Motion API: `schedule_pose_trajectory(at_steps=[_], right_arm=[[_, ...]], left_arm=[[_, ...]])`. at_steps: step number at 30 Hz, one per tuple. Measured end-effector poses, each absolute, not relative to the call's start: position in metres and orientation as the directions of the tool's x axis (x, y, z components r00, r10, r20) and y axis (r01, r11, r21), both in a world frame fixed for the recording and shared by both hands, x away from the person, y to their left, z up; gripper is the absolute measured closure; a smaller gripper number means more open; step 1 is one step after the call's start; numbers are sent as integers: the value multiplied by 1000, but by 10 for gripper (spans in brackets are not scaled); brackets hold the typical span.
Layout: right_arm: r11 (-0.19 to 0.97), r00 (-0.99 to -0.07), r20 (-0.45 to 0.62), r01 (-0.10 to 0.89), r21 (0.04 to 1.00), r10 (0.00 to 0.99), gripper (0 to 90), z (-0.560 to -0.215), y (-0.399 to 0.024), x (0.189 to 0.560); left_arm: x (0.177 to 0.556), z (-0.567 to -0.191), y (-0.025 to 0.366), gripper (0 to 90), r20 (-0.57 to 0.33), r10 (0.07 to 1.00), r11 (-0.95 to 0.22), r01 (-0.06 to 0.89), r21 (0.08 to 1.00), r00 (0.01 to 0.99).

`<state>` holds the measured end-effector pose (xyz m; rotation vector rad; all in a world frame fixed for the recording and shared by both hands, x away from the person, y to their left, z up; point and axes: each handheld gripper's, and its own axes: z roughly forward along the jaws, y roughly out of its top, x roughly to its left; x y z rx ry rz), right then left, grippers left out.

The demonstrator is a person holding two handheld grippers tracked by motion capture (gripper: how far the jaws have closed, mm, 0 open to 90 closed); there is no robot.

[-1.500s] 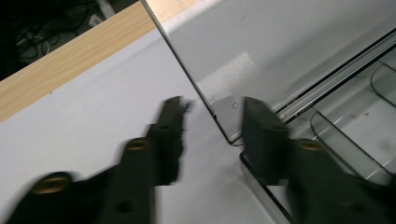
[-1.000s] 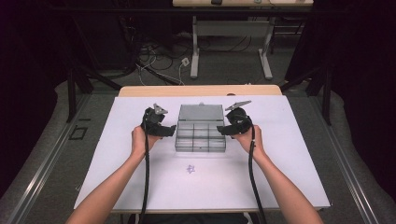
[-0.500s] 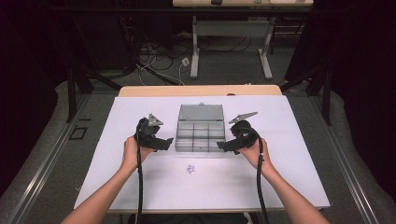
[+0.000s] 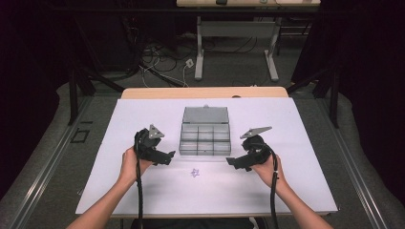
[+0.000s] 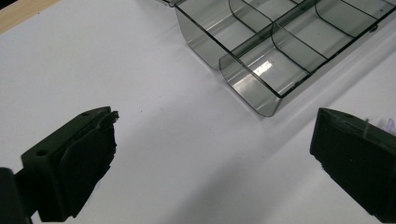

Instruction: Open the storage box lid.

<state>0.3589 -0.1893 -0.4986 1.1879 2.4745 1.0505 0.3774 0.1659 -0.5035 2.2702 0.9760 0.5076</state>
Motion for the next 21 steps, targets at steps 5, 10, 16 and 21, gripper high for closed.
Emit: schedule_pose_trajectory(at_steps=[5, 10, 16, 21], right_arm=[[445, -663, 101, 599, 666, 742, 69, -502, -191, 347], [460, -683, 104, 588, 665, 723, 36, -504, -196, 334], [485, -696, 71, 566, 666, 715, 28, -511, -197, 326], [492, -710, 46, 532, 689, 702, 29, -508, -198, 326]], left_arm=[[368, -506, 165, 0, 108, 750, -539, 509, 671, 652], [358, -506, 167, 0, 117, 739, -550, 494, 674, 663], [346, -505, 167, 0, 111, 734, -552, 493, 672, 670], [342, -507, 164, 0, 114, 723, -562, 484, 671, 681]])
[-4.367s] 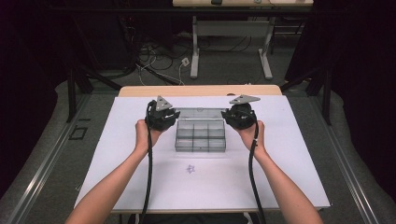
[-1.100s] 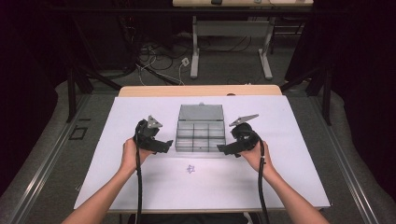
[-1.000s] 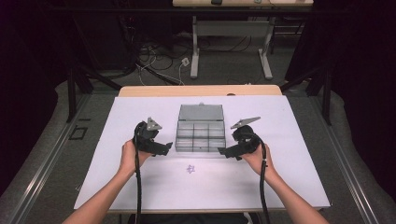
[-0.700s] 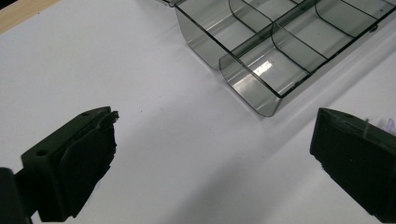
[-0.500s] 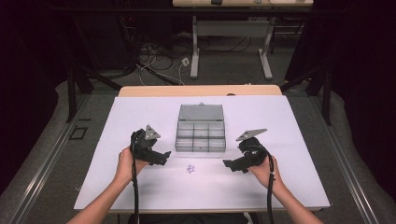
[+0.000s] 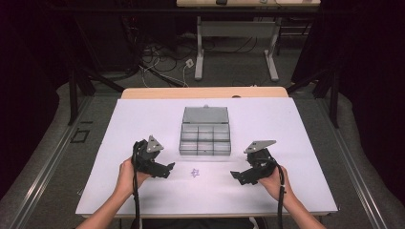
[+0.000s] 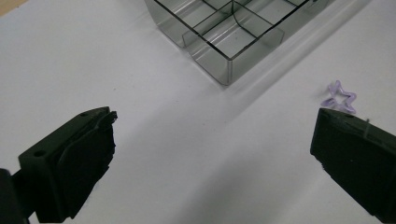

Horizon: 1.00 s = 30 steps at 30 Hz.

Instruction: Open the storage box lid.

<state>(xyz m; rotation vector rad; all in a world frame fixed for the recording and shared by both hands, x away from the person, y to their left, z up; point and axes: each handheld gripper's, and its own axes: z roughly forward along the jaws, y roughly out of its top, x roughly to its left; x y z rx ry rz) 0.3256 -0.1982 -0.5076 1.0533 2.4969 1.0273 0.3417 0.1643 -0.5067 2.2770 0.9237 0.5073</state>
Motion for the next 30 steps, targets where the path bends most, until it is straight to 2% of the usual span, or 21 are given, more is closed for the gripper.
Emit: schedule_pose_trajectory(at_steps=[30], right_arm=[[520, -719, 35, 535, 666, 694, 23, -508, -197, 328]], left_arm=[[339, -508, 152, 0, 100, 696, -576, 469, 670, 711]])
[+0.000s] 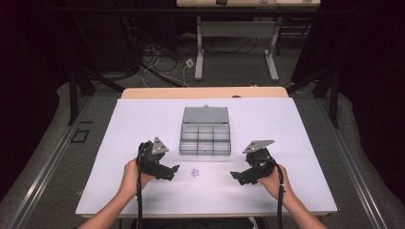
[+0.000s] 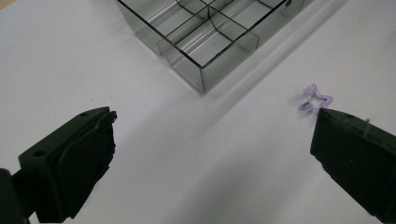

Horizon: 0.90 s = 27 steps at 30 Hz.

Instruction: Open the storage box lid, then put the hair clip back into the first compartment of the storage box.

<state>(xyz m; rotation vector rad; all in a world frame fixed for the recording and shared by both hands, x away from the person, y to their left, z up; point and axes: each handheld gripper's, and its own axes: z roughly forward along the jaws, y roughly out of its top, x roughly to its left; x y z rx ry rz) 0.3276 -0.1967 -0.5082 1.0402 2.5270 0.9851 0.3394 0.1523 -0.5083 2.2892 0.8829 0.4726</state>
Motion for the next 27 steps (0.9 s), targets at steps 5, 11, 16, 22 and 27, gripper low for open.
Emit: schedule_pose_trajectory(at_steps=[5, 11, 16, 22, 27], right_arm=[[509, -714, 42, 538, 672, 699, 22, -509, -197, 328], [510, -715, 42, 537, 672, 697, 22, -509, -197, 328], [511, -714, 40, 538, 671, 699, 21, -509, -197, 328], [512, -713, 40, 539, 669, 700, 20, -509, -197, 328], [507, -710, 38, 539, 672, 704, 20, -508, -197, 328]], left_arm=[[340, -508, 153, 0, 94, 691, -582, 475, 660, 716], [339, -509, 152, 0, 93, 698, -572, 474, 669, 710], [339, -509, 150, 0, 90, 695, -572, 473, 670, 713], [339, -509, 148, 0, 84, 697, -569, 478, 670, 712], [339, -510, 144, 2, 82, 688, -575, 472, 668, 721]])
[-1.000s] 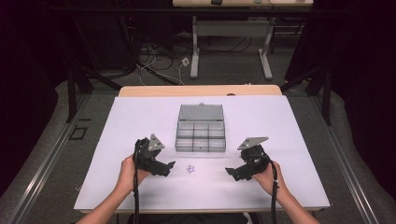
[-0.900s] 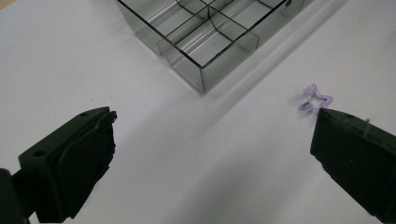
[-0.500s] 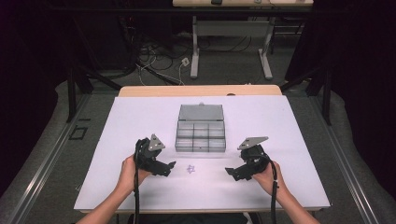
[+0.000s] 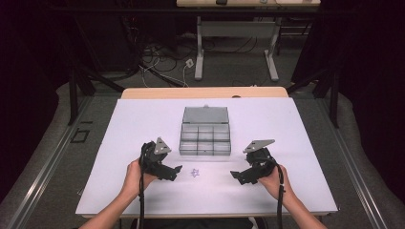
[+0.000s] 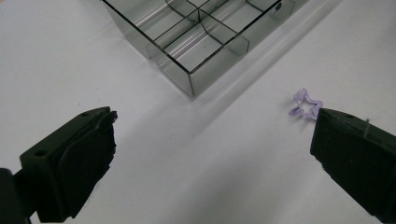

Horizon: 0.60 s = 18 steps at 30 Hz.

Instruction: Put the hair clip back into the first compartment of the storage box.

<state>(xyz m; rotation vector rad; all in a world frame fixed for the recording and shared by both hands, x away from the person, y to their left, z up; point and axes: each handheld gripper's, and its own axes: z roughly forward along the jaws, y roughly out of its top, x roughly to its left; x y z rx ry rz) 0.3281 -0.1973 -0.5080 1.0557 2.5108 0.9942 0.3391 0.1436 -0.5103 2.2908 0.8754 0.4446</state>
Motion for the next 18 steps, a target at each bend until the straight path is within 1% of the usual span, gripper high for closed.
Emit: schedule_pose_trajectory(at_steps=[7, 9, 10, 14, 18], right_arm=[[512, -714, 36, 535, 672, 699, 20, -508, -197, 328], [509, -710, 38, 540, 670, 703, 20, -508, -197, 328], [510, -711, 43, 545, 665, 702, 20, -508, -198, 328], [507, -710, 41, 541, 671, 703, 20, -508, -198, 328], [510, -711, 41, 542, 668, 702, 20, -508, -198, 328]], left_arm=[[340, -513, 134, 24, 65, 686, -567, 477, 671, 725], [340, -514, 132, 52, 47, 689, -550, 479, 684, 723], [341, -514, 131, 85, 41, 692, -540, 479, 692, 721], [343, -517, 126, 152, 22, 688, -534, 485, 693, 726], [345, -521, 121, 179, 0, 680, -530, 492, 691, 733]])
